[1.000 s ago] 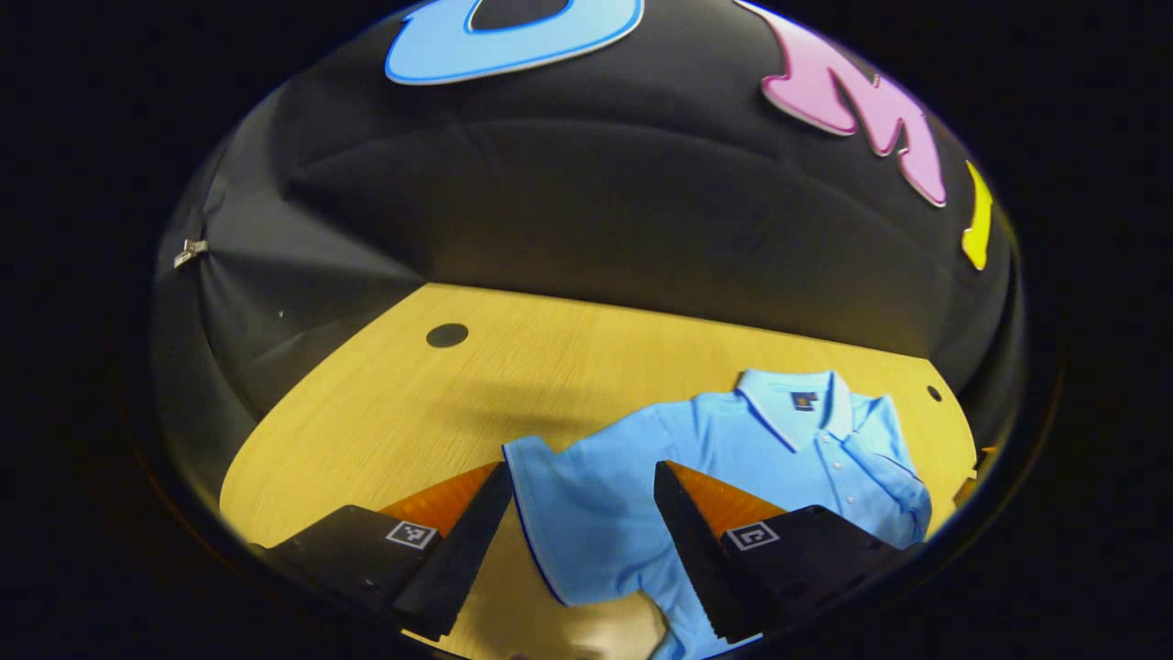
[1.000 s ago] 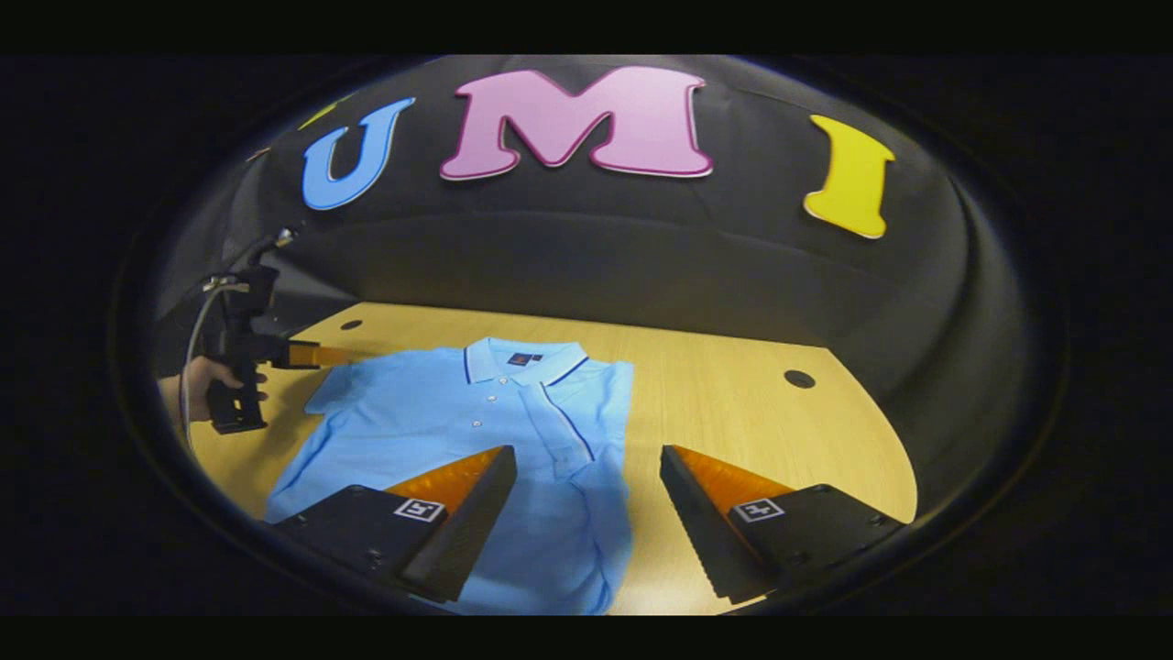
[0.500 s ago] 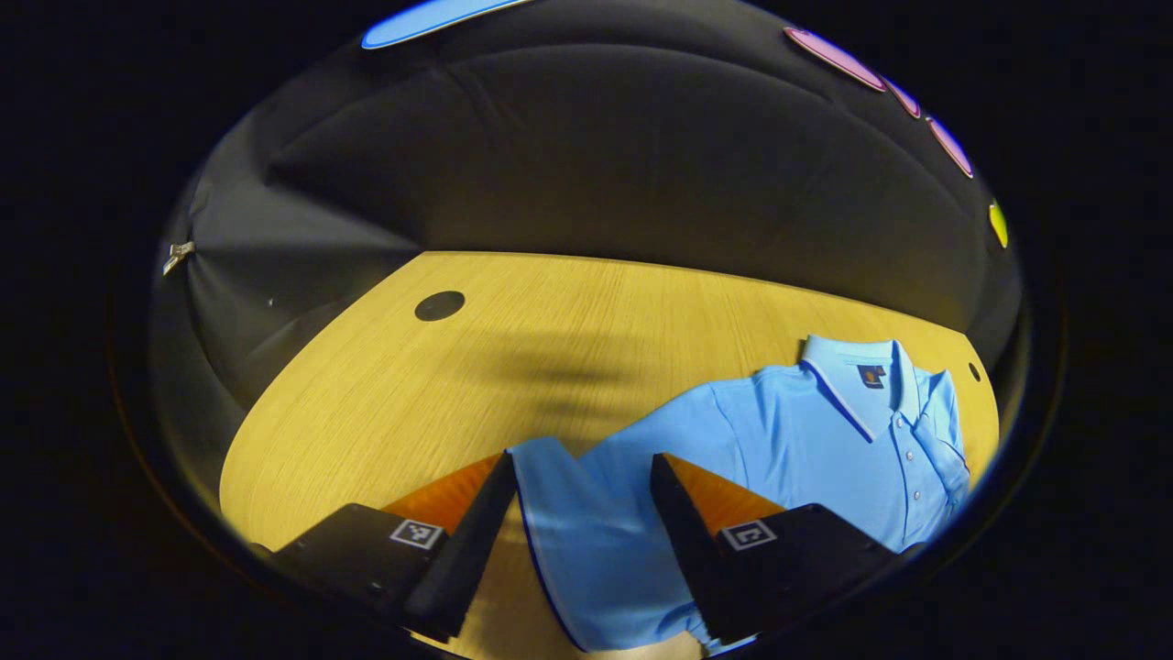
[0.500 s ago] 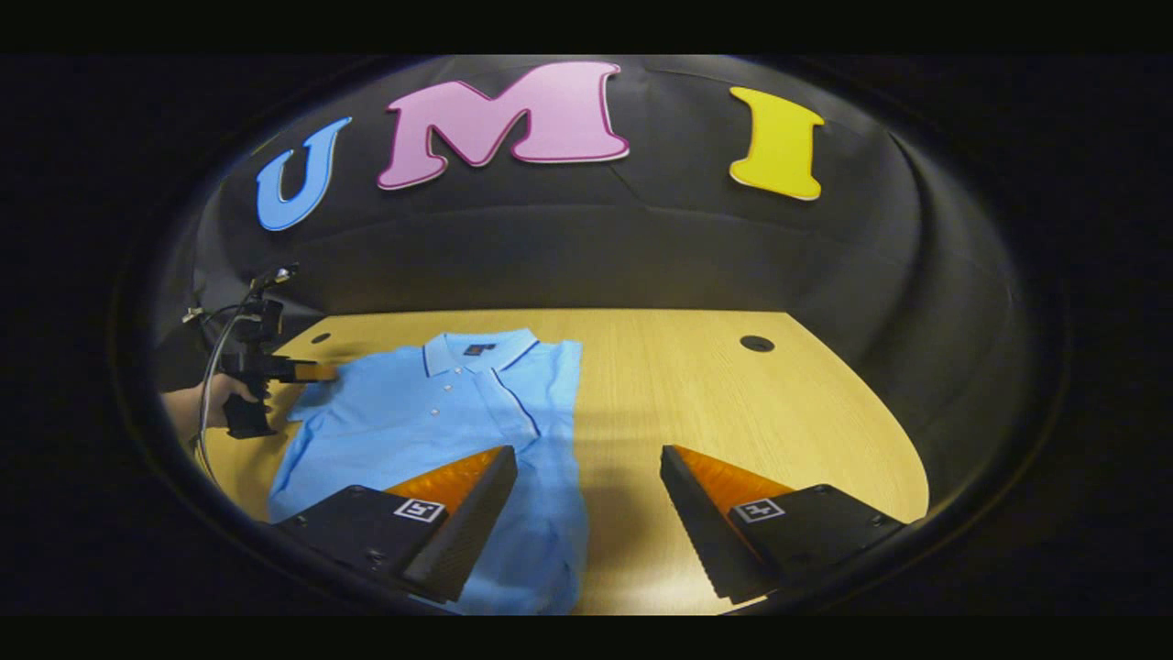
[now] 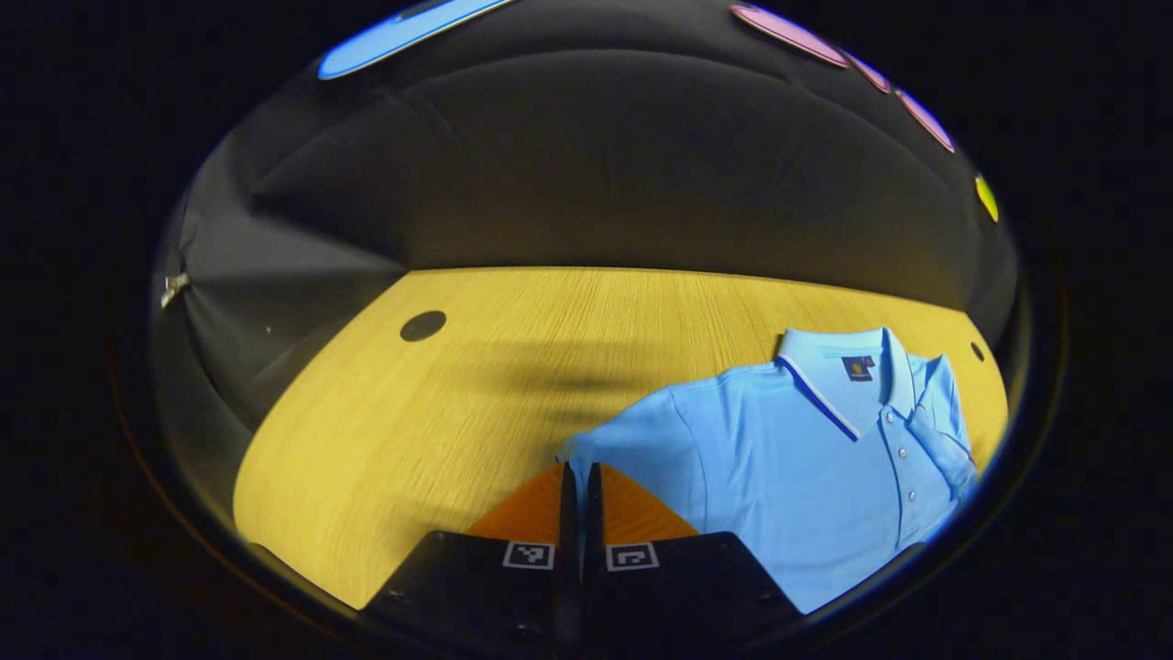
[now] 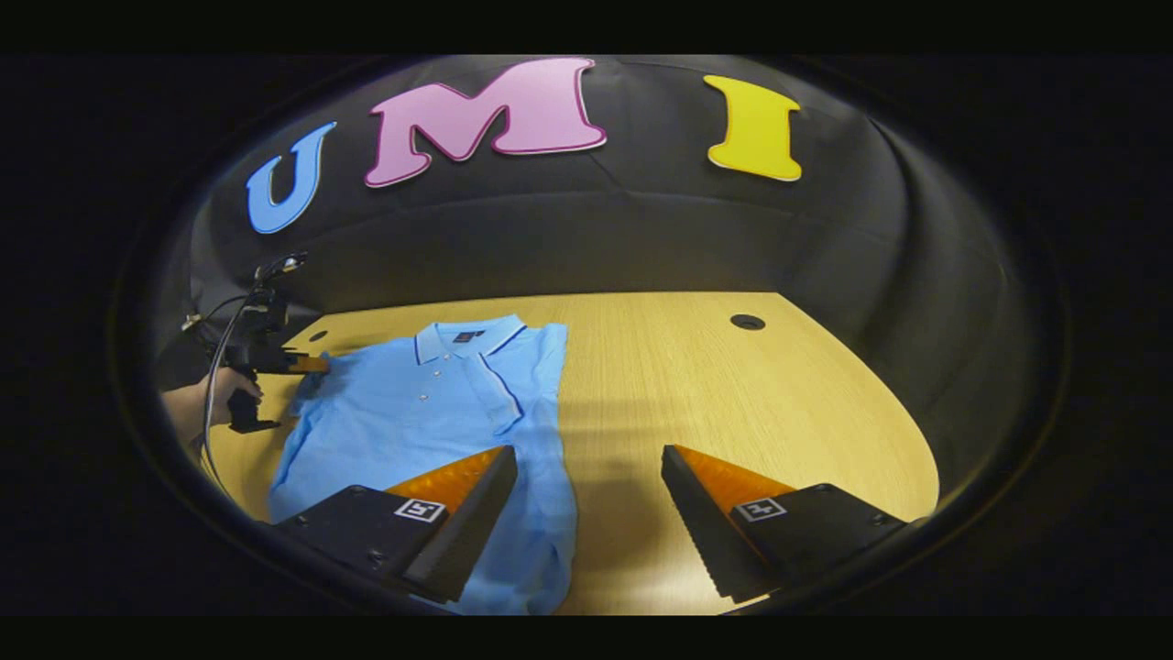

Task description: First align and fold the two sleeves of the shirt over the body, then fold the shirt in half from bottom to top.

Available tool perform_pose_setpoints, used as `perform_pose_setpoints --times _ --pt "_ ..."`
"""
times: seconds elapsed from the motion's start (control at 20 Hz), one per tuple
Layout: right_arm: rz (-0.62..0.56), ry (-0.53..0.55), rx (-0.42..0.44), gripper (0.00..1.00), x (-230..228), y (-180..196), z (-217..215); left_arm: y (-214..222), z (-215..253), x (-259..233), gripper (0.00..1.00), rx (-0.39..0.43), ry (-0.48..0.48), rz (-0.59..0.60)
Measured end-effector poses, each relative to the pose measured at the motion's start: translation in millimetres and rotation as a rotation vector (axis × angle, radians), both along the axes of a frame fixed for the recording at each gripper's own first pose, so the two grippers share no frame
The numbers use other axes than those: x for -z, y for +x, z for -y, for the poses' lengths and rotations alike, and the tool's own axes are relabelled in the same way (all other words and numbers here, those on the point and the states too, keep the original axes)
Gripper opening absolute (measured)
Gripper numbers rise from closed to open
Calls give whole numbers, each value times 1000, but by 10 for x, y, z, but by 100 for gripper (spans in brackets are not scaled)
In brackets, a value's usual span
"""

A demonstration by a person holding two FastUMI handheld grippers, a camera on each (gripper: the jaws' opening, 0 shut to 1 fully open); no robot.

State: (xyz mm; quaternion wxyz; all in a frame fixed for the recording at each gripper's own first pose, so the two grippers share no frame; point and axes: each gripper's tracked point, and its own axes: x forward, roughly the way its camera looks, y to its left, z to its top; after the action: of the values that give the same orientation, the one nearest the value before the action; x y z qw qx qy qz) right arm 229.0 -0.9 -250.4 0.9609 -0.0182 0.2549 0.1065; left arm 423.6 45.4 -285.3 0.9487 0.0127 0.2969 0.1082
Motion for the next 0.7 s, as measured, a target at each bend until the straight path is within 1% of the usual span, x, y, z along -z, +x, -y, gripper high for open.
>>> perform_pose_setpoints --times 0.1,0.15,0.2,0.25,0.35,0.4,0.45,0.5,0.6,0.65,0.7 --pt "-3 2 -5 98 -3 -58 5 44 295 -202 6 26 -3 37" --pt "-2 4 -3 95 -9 -83 18 53 468 -300 6 46 -13 54" --pt "1 6 4 98 -29 -108 44 64 679 -402 6 71 -24 70" --pt "3 10 11 98 -44 -148 65 81 919 -492 6 107 -41 82" --pt "6 13 28 98 -83 -240 132 83 1496 -642 6 194 -102 102" --pt "7 11 36 95 -108 -297 167 70 1789 -697 6 247 -150 110" --pt "9 6 47 98 -136 -357 205 -7 2051 -727 7 295 -201 106" --pt "13 1 56 98 -173 -422 245 -119 2209 -757 10 315 -239 102" --pt "28 -10 72 98 -275 -582 311 -275 2332 -867 68 339 -281 140" --pt "35 -13 83 98 -328 -679 340 -492 2234 -980 97 335 -279 165" --pt "37 -12 93 95 -369 -783 358 -685 2088 -1045 96 326 -264 183"
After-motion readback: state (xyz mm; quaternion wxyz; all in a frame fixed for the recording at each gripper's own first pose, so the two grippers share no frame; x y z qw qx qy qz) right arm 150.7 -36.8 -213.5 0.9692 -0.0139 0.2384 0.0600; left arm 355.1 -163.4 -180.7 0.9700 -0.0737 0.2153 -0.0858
